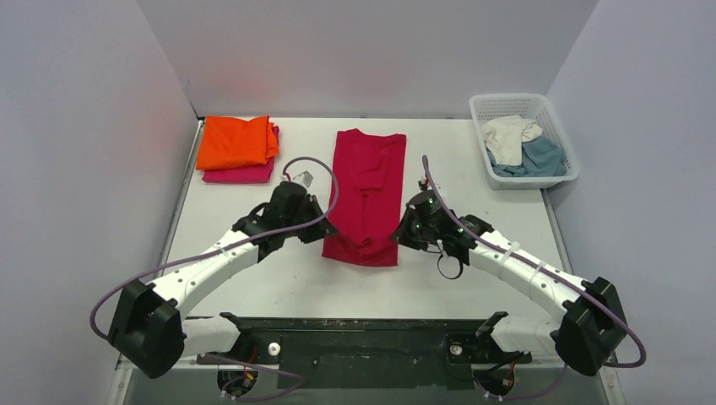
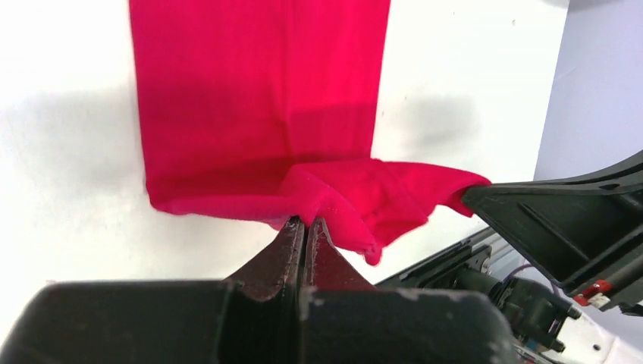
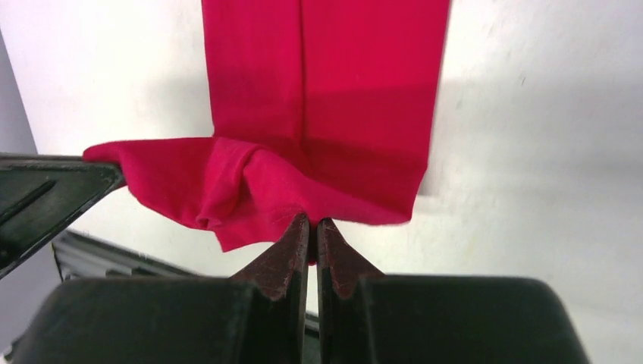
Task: Fold and stack the t-shirts
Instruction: Fold the folded rectangular tshirt in 1/3 of the way
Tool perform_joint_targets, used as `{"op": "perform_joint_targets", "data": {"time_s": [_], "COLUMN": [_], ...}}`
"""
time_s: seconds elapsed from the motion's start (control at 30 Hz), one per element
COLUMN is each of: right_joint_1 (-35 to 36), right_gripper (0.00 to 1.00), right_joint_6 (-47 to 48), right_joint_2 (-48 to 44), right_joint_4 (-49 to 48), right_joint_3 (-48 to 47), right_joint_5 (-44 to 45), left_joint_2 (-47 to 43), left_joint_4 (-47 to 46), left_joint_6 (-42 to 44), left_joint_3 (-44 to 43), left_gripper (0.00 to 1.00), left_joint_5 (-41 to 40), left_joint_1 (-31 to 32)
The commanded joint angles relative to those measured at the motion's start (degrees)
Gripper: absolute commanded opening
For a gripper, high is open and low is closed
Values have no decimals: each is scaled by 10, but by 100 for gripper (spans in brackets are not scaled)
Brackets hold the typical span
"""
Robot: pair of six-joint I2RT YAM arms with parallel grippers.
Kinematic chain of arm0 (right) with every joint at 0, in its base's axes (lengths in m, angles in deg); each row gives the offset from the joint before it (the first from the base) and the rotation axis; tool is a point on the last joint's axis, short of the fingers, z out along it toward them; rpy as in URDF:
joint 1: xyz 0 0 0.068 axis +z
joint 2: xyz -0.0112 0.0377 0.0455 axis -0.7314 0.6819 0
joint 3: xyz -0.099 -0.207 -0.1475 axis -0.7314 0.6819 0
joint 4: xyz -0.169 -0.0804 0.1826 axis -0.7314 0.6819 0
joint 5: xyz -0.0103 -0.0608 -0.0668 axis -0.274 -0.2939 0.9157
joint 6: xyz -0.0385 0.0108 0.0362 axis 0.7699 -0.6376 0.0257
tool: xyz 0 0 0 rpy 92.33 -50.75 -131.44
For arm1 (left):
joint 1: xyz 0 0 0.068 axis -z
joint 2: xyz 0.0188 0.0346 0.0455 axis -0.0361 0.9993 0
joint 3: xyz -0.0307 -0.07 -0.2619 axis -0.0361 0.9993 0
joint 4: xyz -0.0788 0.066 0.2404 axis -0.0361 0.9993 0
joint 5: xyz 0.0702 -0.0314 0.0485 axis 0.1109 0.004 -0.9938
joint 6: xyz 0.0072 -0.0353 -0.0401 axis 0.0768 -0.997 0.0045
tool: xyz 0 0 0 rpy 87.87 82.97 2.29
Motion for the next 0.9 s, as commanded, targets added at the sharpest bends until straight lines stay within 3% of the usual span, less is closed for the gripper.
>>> {"op": "perform_joint_targets", "data": {"time_s": [0.0, 0.47, 0.87], "right_joint_1": [-45, -139, -176], "right_gripper": [0, 0, 0], "right_joint_6": [62, 74, 72], "right_joint_2": [50, 201, 294], "right_joint_4": [-5, -66, -86], "right_joint_3": [-63, -169, -210], "right_joint_5": [10, -54, -87], "left_joint_2": [75, 305, 403], "left_joint_4": [-52, -15, 26], "left_joint_6": [68, 154, 170], "left_joint_3": [-89, -292, -374], "left_gripper": [0, 0, 0], "left_joint_5": [17, 50, 48], "left_joint_1": [-42, -98, -122]}}
